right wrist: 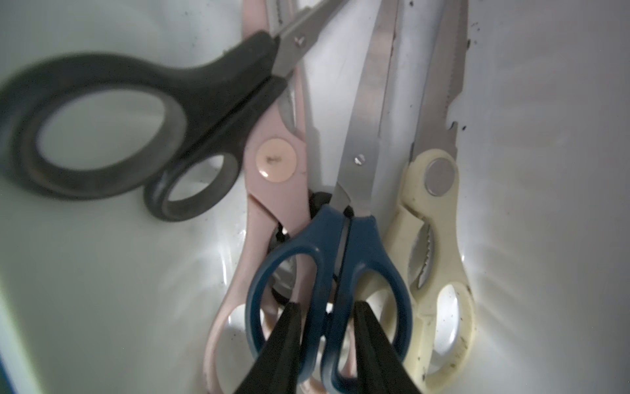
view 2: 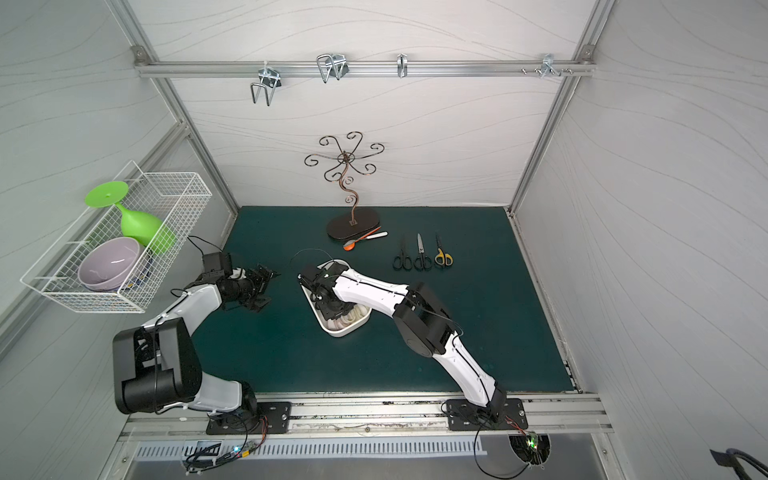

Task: Take the scissors out of the storage box
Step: Pick up the scissors from the storage box.

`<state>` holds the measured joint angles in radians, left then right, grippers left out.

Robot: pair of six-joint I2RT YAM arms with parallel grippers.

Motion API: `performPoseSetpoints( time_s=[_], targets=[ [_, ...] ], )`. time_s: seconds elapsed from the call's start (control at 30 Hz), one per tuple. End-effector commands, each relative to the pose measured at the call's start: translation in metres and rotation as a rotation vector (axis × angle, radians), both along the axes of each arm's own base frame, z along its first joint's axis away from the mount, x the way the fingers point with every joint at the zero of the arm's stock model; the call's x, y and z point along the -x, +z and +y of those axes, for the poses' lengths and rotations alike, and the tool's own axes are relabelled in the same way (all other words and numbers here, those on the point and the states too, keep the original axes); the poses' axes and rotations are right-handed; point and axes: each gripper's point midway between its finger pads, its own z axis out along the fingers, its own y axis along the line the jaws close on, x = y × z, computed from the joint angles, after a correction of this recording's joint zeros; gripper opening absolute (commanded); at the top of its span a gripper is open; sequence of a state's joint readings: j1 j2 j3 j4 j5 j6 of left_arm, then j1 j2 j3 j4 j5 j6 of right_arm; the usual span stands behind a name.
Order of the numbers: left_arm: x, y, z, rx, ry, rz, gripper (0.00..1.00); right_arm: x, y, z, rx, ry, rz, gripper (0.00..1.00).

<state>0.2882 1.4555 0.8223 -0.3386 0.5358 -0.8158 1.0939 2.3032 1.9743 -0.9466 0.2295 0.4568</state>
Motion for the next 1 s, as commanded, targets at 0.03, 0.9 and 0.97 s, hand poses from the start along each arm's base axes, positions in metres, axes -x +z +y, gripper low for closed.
performPoseSetpoints(
  time_s=[0.03,0.9,0.97],
  targets=[
    [-0.003,0.003,0.002,0.002,0.002,-0.023,0.91,0.009,-0.018,-0.005,0.054,-0.007,0.045,0.30],
    [-0.003,0.000,0.002,0.005,0.007,-0.017,0.91,-0.011,0.047,-0.016,-0.076,-0.020,0.004,0.06],
    [-0.002,0.000,0.002,0.004,0.008,-0.013,0.91,-0.010,0.054,-0.020,-0.076,-0.018,0.004,0.06]
  ],
)
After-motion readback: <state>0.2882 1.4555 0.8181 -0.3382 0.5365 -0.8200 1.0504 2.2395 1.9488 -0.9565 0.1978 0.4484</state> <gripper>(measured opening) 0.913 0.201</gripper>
